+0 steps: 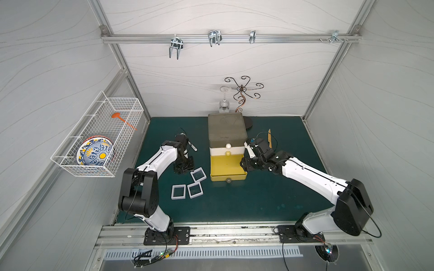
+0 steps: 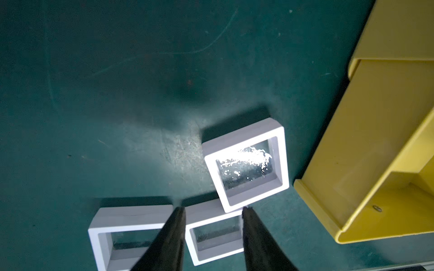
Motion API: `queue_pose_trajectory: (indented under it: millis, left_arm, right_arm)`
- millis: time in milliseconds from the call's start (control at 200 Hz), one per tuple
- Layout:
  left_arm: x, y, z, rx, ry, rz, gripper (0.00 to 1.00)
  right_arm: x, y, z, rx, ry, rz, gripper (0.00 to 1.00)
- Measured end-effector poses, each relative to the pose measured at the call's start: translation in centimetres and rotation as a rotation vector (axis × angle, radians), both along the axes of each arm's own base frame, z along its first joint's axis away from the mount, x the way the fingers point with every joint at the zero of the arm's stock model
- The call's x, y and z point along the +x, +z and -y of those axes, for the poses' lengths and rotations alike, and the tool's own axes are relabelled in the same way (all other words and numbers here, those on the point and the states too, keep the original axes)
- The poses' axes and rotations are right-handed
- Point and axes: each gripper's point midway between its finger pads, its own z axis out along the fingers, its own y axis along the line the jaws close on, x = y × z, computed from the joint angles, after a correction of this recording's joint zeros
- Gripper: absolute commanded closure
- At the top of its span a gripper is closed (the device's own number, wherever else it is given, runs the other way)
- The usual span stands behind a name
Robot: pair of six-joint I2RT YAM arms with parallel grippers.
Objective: Place the brooch boxes into the drawer by color
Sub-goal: Pick up the brooch box from the center of the board.
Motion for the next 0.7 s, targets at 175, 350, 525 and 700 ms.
queue_pose_trajectory:
  millis: [175, 350, 525, 700]
  left_arm:
    - [-0.1, -1.4, 0.3, 0.005, 0.011, -0.046, 0.6]
    - [-0.4, -2.6, 1.1, 0.016, -0.002, -0.083, 0.63]
    - [-0.6, -3.6, 1.5, 0.04, -0.013, -0.11, 0.71]
    - [-0.9, -4.3, 1.6, 0.06, -0.021, -0.131, 0.82]
  right_arm:
    - [0.6, 0.7, 1.1, 0.019, -0.027, 0.001, 0.4]
    - [0.7, 0.5, 2.1, 0.028, -0.046, -0.012, 0.4]
    - [0.3, 0.0, 2.9, 0.018, -0.047, -0.021, 0.4]
    - [0.3, -0.1, 3.5, 0.02, -0.052, -0.022, 0.39]
